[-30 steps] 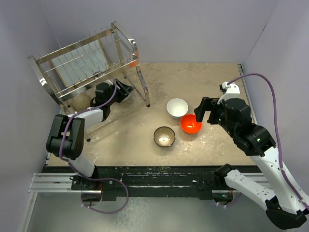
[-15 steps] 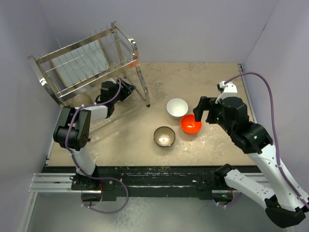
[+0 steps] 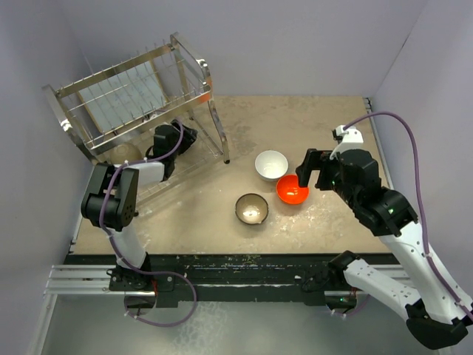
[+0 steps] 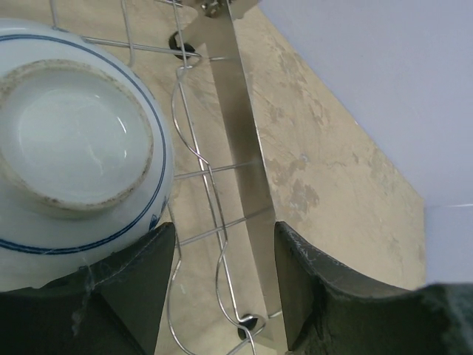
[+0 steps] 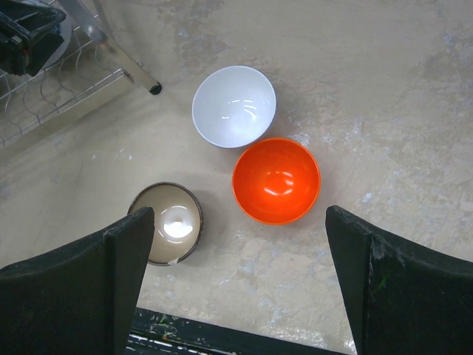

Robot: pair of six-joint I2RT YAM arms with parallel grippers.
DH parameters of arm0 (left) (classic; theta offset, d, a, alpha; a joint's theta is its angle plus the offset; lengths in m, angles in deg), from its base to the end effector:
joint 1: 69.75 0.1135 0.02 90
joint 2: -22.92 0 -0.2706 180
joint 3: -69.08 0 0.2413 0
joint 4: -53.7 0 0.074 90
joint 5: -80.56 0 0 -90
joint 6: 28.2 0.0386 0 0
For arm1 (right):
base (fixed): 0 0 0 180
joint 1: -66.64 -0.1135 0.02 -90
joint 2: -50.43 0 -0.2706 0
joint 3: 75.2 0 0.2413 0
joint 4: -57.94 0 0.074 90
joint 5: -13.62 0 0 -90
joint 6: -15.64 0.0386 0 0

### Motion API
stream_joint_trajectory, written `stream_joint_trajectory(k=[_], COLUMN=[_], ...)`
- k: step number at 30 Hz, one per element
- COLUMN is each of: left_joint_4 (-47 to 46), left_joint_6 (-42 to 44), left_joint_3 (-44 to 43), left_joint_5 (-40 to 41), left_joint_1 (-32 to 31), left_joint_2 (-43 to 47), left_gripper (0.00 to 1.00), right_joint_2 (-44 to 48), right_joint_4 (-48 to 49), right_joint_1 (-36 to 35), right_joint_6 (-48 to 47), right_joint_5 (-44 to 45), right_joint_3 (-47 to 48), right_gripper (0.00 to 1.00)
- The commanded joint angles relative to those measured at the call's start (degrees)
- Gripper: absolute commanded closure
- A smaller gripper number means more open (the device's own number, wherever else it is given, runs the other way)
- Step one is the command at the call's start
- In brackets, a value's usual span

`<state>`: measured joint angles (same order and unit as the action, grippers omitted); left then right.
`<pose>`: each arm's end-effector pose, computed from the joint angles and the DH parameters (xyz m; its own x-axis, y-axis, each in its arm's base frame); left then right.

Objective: Load the bowls into the dish rack

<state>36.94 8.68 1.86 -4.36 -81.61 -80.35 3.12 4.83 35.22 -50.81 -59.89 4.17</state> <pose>0.3759 -0.0754 0.1977 -0.2923 -0.7527 -0.5898 -0.1848 0.6496 -0.7374 0.1291 0.0660 0.4006 -0.3904 0.2105 -0.8963 -0.1285 0.9515 0.2794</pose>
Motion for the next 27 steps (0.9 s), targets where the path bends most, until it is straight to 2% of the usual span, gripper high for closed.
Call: stream_joint_trajectory(k=[1, 13, 21, 27], left_joint_4=[0.61, 5.65, 14.16, 10.52], left_joint_6=[2.62, 2.77, 0.51, 0.03], left_joint_3=[-1.65, 1.35, 2.02, 4.48], left_joint_5=[4.26, 11.01, 16.32, 11.49], left_joint_1=[1.0, 4.34, 6.12, 6.5], left_joint_2=[2.51, 5.79, 8.72, 10.71], left_gripper=[0.4, 0.4, 0.38, 0.38], right_joint_2=[1.21, 0.95, 0.46, 0.44], right_joint_4=[1.08, 1.35, 1.94, 1.96], right_joint_1=[0.22, 0.22, 0.22, 0.22], right_joint_6=[-0.7, -0.31, 0.0, -0.1], right_joint_5=[-0.48, -1.14, -1.81, -1.56], right_joint_3=[-0.43, -0.52, -0.63, -0.85], right_gripper=[0.01, 0.01, 0.01, 0.01])
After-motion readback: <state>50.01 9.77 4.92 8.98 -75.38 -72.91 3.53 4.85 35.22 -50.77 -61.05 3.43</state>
